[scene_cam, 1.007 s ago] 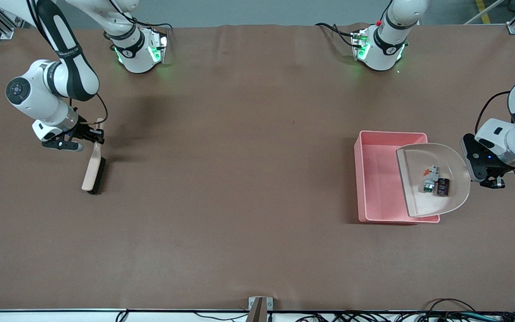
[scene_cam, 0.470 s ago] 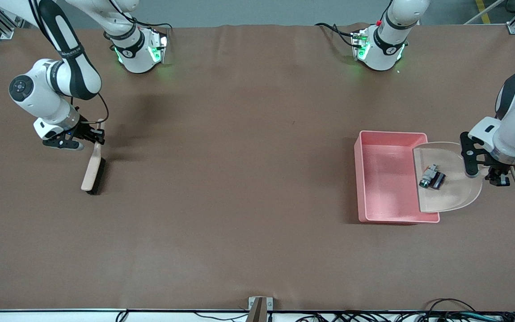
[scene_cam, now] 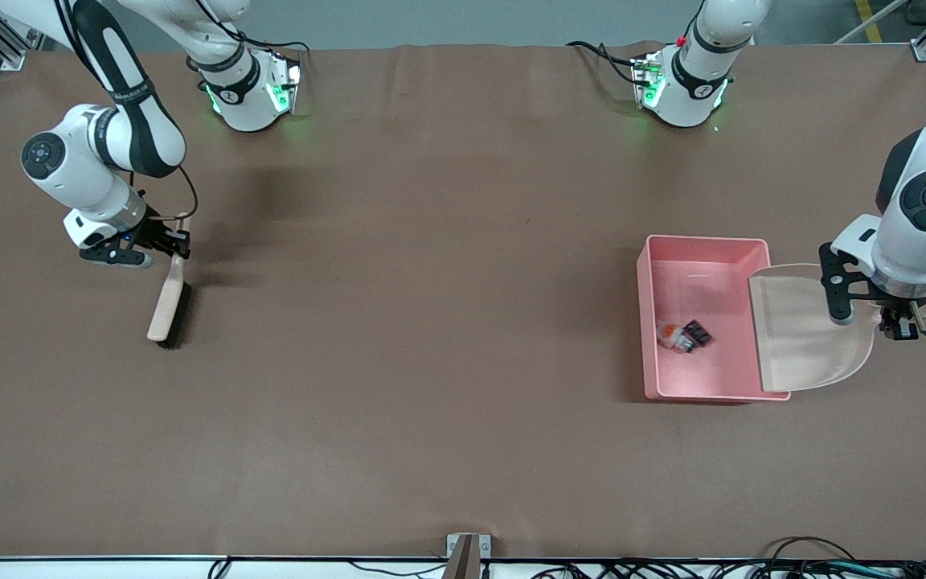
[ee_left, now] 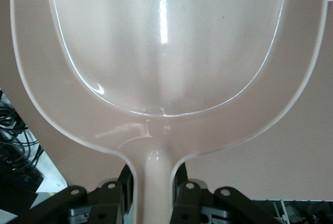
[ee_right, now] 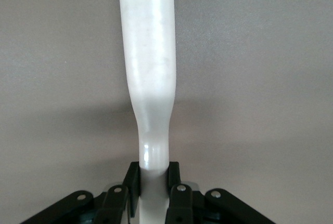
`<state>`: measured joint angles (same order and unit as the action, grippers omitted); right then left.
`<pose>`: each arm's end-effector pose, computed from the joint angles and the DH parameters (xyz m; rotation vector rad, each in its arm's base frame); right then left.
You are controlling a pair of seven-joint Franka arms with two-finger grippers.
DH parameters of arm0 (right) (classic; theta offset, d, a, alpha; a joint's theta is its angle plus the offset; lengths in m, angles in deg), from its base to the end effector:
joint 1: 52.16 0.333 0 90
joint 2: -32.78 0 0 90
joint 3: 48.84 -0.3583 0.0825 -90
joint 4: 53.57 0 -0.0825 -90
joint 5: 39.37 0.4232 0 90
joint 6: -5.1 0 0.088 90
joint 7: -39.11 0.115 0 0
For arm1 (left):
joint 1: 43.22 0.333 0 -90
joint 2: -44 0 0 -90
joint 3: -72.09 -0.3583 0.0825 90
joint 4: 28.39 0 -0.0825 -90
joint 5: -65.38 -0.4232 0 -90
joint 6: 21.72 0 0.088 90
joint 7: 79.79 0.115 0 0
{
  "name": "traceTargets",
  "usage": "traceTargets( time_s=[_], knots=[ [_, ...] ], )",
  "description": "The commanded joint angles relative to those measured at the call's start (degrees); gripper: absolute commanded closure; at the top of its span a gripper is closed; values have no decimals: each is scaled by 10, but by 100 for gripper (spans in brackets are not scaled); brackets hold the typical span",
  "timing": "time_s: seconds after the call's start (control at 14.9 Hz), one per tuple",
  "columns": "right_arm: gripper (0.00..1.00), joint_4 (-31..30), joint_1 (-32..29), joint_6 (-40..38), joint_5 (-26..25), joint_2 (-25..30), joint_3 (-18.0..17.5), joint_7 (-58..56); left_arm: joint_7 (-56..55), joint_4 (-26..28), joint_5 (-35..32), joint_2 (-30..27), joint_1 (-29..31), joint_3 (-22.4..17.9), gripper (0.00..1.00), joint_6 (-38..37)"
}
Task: Clean e-waste and dump in bin
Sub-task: 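Lower the dustpan with the left gripper while the right gripper sets down the brush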
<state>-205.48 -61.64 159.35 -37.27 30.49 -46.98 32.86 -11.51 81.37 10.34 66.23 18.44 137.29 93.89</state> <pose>0.4344 -0.0883 0.2277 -3.1215 0.1904 -0.0049 0.6471 0.0667 0.4145 -1.8027 1.9960 0.3607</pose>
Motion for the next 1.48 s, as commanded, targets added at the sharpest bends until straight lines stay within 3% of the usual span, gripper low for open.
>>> traceTargets(
  time_s=[0.0,0.2,0.67,0.74,0.81,1.14,1.41],
  knots=[
    [66,-21,-10,4,2,27,-5,-1,-8,-28,-4,-18,-16,5,98,0],
    [57,-20,-10,4,2,27,-5,-1,-41,-74,14,-6,-63,4,99,-1],
    [13,-9,-9,-1,2,26,-5,0,-186,-129,47,68,-234,-2,97,-1],
    [9,1,-9,-16,2,27,-5,-3,-200,-133,45,91,-257,-2,97,-1],
    [0,16,-5,-45,2,30,-6,1,-204,-135,44,110,-286,-2,96,-1],
    [0,107,-11,-176,1,33,-5,-7,-312,-133,45,169,-394,-24,96,-1],
    [0,167,-11,-215,-6,63,-4,-10,-354,-136,38,215,-489,-96,96,7]
  ],
)
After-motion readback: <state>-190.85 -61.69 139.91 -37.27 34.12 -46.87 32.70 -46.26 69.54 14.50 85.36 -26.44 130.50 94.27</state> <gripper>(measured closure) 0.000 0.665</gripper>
